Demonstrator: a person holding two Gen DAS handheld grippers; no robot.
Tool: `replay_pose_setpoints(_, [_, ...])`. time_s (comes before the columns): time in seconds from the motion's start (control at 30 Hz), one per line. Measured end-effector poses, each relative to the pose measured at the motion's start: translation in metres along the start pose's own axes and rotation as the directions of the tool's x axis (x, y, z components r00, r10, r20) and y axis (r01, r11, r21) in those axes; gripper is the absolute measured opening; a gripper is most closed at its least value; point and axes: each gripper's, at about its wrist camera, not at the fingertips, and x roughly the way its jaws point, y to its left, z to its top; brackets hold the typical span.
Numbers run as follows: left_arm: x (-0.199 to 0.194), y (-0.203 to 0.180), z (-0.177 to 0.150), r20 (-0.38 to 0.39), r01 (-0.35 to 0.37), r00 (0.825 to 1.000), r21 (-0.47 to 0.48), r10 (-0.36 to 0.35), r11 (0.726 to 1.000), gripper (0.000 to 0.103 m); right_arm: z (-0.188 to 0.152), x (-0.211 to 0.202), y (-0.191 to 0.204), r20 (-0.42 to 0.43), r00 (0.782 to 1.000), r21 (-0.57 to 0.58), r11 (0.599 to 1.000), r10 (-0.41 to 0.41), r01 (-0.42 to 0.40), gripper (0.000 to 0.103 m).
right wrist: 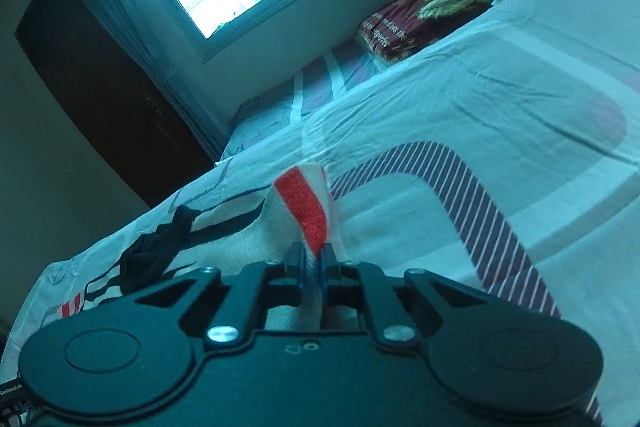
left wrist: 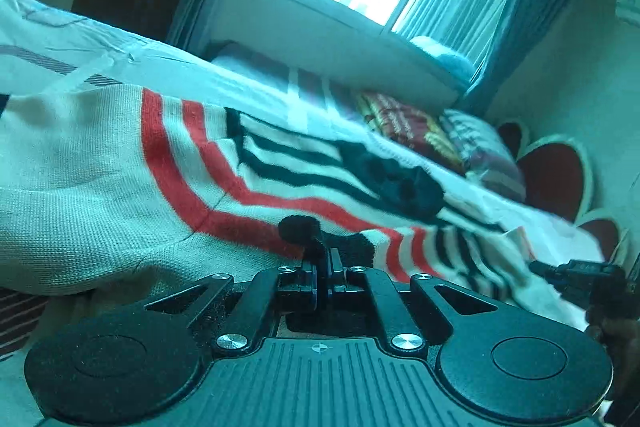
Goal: Fold small clothes
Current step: 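Fold the held sleeve across the sweater body with the left gripper and release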
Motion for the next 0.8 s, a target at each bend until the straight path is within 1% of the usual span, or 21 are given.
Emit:
replay_pose_setpoints(0.03, [0.005, 0.001, -0.004, -0.020, -0.009, 1.000, -0.002, 0.009, 1.000, 0.004, -0.003, 0.005, 0.000, -0.011, 1.000, -0.022, 1.000, -0.014, 0.013, 0.007])
replay_pose_setpoints(0.07, [0.005, 0.002, -0.004, -0.012, -0.007, 1.000, -0.007, 0.007, 1.000, 0.004, -0.002, 0.004, 0.002, -0.015, 1.000, -0.029, 0.999, -0.021, 0.021, 0.008])
replay_pose_setpoints(0.1, [0.005, 0.003, -0.003, -0.016, -0.005, 1.000, -0.013, 0.005, 1.000, 0.005, 0.001, 0.002, 0.004, -0.016, 0.999, -0.017, 0.999, -0.029, 0.029, 0.013])
replay_pose_setpoints(0.13, [0.004, 0.004, -0.001, -0.023, -0.004, 1.000, -0.023, 0.003, 1.000, 0.005, 0.002, -0.003, 0.008, 0.002, 0.999, -0.018, 0.999, -0.048, 0.048, 0.024])
replay_pose_setpoints(0.17, [0.000, 0.003, 0.001, -0.014, -0.008, 1.000, -0.029, 0.007, 1.000, 0.005, 0.003, -0.013, 0.017, 0.050, 0.997, -0.052, 0.996, -0.064, 0.067, 0.024])
replay_pose_setpoints(0.23, [-0.008, -0.002, 0.003, 0.016, -0.031, 0.999, 0.000, 0.031, 1.000, 0.006, 0.003, -0.025, 0.030, 0.088, 0.996, -0.112, 0.993, -0.028, 0.038, 0.024])
replay_pose_setpoints(0.27, [-0.006, -0.004, 0.003, 0.004, -0.051, 0.999, 0.017, 0.051, 0.999, 0.018, -0.001, -0.030, 0.038, 0.091, 0.996, -0.147, 0.989, -0.019, 0.033, 0.024])
replay_pose_setpoints(0.3, [-0.001, -0.005, 0.002, -0.024, -0.083, 0.996, 0.035, 0.083, 0.996, 0.021, -0.007, -0.033, 0.046, 0.096, 0.995, -0.186, 0.982, -0.022, 0.040, 0.024])
replay_pose_setpoints(0.33, [0.001, -0.007, -0.001, -0.023, -0.089, 0.996, 0.063, 0.091, 0.994, 0.021, -0.014, -0.032, 0.051, 0.084, 0.996, -0.226, 0.973, -0.032, 0.050, 0.026])
replay_pose_setpoints(0.37, [0.002, -0.011, -0.001, -0.021, -0.103, 0.994, 0.104, 0.106, 0.989, 0.021, -0.023, -0.023, 0.056, 0.034, 0.996, -0.285, 0.955, -0.078, 0.085, 0.026])
replay_pose_setpoints(0.4, [0.003, -0.015, -0.001, -0.022, -0.114, 0.993, 0.130, 0.118, 0.985, 0.021, -0.033, -0.011, 0.060, -0.022, 0.991, -0.349, 0.930, -0.135, 0.119, 0.027])
replay_pose_setpoints(0.43, [0.002, -0.016, 0.001, -0.026, -0.120, 0.992, 0.136, 0.125, 0.983, 0.021, -0.040, -0.014, 0.069, 0.031, 0.989, -0.411, 0.900, -0.148, 0.147, 0.027])
replay_pose_setpoints(0.47, [0.000, -0.015, 0.004, -0.037, -0.116, 0.992, 0.121, 0.121, 0.986, 0.021, -0.040, -0.015, 0.074, 0.030, 0.984, -0.430, 0.887, -0.175, 0.170, 0.027])
replay_pose_setpoints(0.5, [-0.006, -0.012, 0.007, -0.045, -0.106, 0.993, 0.095, 0.110, 0.990, 0.023, -0.039, -0.020, 0.079, 0.043, 0.982, -0.429, 0.885, -0.182, 0.182, 0.028])
replay_pose_setpoints(0.53, [-0.014, -0.007, 0.008, -0.037, -0.097, 0.994, 0.066, 0.099, 0.993, 0.040, -0.038, -0.030, 0.084, 0.067, 0.984, -0.415, 0.893, -0.164, 0.177, 0.031])
replay_pose_setpoints(0.57, [-0.027, -0.001, 0.008, -0.008, -0.098, 0.995, 0.035, 0.098, 0.995, 0.068, -0.037, -0.040, 0.087, 0.088, 0.987, -0.400, 0.902, -0.136, 0.160, 0.033])
replay_pose_setpoints(0.6, [-0.043, 0.008, 0.006, 0.030, -0.110, 0.993, 0.010, 0.110, 0.994, 0.074, -0.038, -0.050, 0.090, 0.104, 0.988, -0.389, 0.910, -0.112, 0.144, 0.038])
replay_pose_setpoints(0.63, [-0.059, 0.018, 0.004, 0.067, -0.111, 0.991, -0.013, 0.112, 0.994, 0.074, -0.041, -0.061, 0.093, 0.114, 0.989, -0.387, 0.912, -0.097, 0.134, 0.044])
replay_pose_setpoints(0.67, [-0.078, 0.032, 0.002, 0.102, -0.113, 0.988, -0.047, 0.118, 0.992, 0.074, -0.044, -0.068, 0.095, 0.113, 0.989, -0.393, 0.911, -0.091, 0.128, 0.045])
replay_pose_setpoints(0.73, [-0.110, 0.066, -0.002, 0.151, -0.154, 0.973, -0.137, 0.175, 0.978, 0.074, -0.053, -0.079, 0.096, 0.098, 0.991, -0.397, 0.910, -0.085, 0.118, 0.046])
replay_pose_setpoints(0.8, [-0.144, 0.114, -0.007, 0.186, -0.197, 0.949, -0.277, 0.254, 0.940, 0.070, -0.062, -0.090, 0.095, 0.068, 0.995, -0.386, 0.918, -0.072, 0.093, 0.046])
